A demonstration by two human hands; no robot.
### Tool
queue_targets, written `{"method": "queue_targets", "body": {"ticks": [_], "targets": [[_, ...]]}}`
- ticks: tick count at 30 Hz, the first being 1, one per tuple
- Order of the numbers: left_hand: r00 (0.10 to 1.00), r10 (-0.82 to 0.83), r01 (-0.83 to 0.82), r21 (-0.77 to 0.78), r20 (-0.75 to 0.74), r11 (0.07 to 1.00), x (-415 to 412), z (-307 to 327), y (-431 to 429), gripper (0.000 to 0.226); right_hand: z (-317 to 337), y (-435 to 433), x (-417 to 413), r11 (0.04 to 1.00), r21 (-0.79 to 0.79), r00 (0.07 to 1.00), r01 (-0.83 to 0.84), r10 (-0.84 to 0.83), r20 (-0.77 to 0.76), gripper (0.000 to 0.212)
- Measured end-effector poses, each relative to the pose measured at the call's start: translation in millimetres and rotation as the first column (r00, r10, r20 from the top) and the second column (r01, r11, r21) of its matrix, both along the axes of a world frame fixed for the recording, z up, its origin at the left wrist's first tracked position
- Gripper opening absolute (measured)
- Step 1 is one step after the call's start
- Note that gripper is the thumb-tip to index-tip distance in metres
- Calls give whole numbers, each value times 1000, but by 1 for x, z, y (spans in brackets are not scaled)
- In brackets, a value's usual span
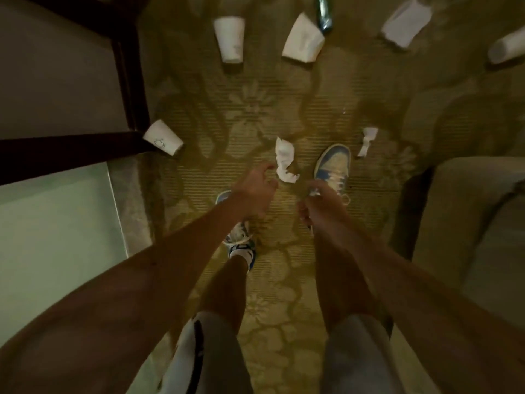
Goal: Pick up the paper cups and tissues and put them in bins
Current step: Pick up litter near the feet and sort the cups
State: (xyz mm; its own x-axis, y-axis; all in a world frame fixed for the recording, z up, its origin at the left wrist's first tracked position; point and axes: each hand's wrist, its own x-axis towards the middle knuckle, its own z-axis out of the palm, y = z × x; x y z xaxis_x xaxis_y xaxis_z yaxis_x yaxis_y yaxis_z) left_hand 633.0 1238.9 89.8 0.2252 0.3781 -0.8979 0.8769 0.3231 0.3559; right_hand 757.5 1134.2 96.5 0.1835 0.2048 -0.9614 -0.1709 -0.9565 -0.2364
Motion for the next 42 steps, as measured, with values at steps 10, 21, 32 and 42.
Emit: {"method": "queue_targets", "body": {"ticks": [10, 21, 32, 42], "targets": [[966, 253, -243, -159, 44, 957, 16, -160, -18, 65, -149, 26, 2, 974, -159, 954, 164, -197, -226, 33], [808, 589, -564, -285, 1, 775, 45, -179, -17, 19, -188, 46, 19, 963, -107, 921, 246, -266, -285, 42], [862, 504, -480, -229, 59, 847, 128, -138, 14, 20, -152, 50, 96, 972, -71, 971, 225, -230, -63, 16], [996, -49, 43, 84, 71, 996, 183, -153, 14, 21, -167, 8, 180, 1000, 9, 958, -19, 16, 287, 24]]}}
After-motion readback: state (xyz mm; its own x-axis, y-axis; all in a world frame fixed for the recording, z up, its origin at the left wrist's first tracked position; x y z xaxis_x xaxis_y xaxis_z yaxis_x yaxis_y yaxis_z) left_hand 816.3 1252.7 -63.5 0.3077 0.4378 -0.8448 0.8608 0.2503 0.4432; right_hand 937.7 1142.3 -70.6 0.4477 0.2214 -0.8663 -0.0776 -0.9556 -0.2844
